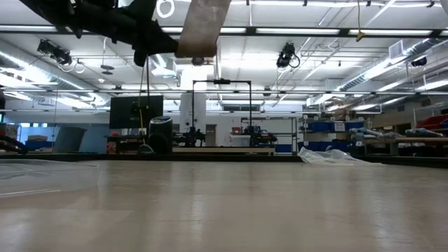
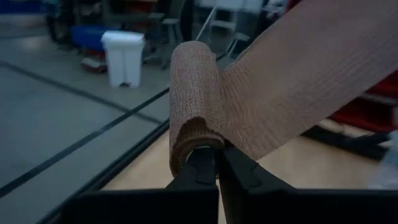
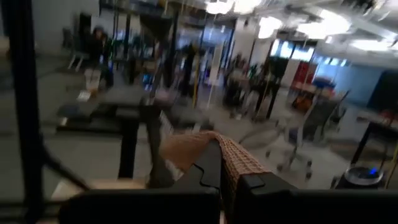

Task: Roll bandage
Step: Roll the brown bandage

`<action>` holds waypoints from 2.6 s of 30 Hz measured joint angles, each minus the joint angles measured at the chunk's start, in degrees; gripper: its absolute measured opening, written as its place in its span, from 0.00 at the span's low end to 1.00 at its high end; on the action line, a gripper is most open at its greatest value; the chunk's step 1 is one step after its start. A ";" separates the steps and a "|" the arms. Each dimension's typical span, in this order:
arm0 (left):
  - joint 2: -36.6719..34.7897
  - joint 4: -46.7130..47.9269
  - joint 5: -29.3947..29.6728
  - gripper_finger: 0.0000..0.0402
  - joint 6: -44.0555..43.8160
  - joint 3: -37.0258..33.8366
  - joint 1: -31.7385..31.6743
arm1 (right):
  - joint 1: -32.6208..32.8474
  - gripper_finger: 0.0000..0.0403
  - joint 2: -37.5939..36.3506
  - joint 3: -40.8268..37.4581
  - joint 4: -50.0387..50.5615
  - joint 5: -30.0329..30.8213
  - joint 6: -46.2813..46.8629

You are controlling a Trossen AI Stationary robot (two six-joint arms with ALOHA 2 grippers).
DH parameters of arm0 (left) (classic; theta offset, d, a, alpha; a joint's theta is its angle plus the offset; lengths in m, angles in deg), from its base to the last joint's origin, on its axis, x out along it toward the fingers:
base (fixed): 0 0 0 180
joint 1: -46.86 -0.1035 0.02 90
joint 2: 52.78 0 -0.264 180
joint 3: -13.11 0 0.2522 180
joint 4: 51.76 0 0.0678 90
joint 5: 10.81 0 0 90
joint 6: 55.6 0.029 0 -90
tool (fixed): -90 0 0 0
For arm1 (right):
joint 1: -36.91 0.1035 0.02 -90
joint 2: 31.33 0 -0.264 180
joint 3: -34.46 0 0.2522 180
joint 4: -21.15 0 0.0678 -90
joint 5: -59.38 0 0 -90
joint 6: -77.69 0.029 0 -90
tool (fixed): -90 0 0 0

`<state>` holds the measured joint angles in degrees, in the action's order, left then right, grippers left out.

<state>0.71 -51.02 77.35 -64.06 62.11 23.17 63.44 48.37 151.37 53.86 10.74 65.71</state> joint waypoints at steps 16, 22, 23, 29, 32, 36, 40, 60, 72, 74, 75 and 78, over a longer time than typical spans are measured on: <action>-10.60 5.59 -2.08 0.00 4.23 3.49 -0.76 | 1.59 0.00 18.17 -0.09 22.82 -1.09 25.94; -14.24 9.14 -2.36 0.00 5.25 4.47 -0.76 | 1.97 0.00 25.06 -0.36 25.28 -2.65 31.06; -14.65 9.18 -2.59 0.00 5.25 4.48 -0.76 | 1.97 0.00 25.94 -0.75 25.43 -2.69 31.69; -17.10 10.97 -3.29 0.00 5.43 4.47 -0.76 | 0.77 0.00 29.97 -4.15 25.48 -5.45 35.40; -17.46 11.93 -3.48 0.00 5.42 4.46 -0.70 | 0.05 0.00 30.07 -7.07 25.22 -5.54 37.77; -17.58 12.18 -5.27 0.00 5.28 4.44 -0.60 | -0.83 0.00 30.05 -10.53 24.80 -5.59 40.73; -17.57 12.43 -6.37 0.00 5.24 4.44 -0.59 | -1.56 0.06 29.90 -11.93 24.64 -5.88 42.02; -17.57 11.48 -17.66 0.00 5.06 4.39 4.04 | -6.27 0.52 11.20 -15.93 15.56 -1.45 26.92; -17.37 8.05 -20.81 0.00 5.15 4.39 10.19 | -17.11 0.46 5.59 -33.94 -35.01 -21.98 6.06; -17.12 8.01 -20.79 0.00 5.17 4.33 10.80 | -18.29 0.46 6.56 -33.93 -37.21 -24.89 6.37; -16.89 7.64 -20.79 0.00 5.21 4.33 11.09 | -18.96 0.46 7.24 -33.97 -38.59 -26.40 6.67; -16.34 7.17 -20.78 0.00 5.25 4.33 11.84 | -21.07 0.48 8.48 -33.97 -40.53 -31.64 8.75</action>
<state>-15.63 -43.85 56.57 -58.82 66.44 35.01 42.37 56.85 117.41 13.33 -20.90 74.46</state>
